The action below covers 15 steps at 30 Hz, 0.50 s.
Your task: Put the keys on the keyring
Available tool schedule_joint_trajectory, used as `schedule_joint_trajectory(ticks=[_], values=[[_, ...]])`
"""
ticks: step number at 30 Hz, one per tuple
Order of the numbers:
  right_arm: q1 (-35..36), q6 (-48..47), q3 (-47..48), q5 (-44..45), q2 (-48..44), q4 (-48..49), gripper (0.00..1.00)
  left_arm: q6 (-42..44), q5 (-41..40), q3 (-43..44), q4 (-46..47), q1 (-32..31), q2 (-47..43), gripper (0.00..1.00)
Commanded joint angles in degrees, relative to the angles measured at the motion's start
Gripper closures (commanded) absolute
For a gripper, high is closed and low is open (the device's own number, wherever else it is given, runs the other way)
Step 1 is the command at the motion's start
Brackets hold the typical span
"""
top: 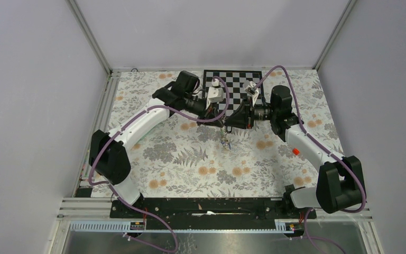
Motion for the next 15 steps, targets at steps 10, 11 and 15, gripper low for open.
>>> schedule_joint_trajectory(ticks=[10,11,15], values=[[-3.43,-21.55,5.98,1.89,-5.7,-23.1,0.55,12.28,-28.8,11.73,-18.44,-7.04,-1.96,1.0],[-3.42,-20.69,5.63,1.42,-5.67,-22.29,0.55,13.04,-29.71,11.72,-18.4,-7.64,-2.19,1.0],[-3.41,-15.05,3.28,-1.82,-5.28,-14.28,0.55,14.66,-31.96,11.43,-17.19,-9.71,-2.9,1.0]])
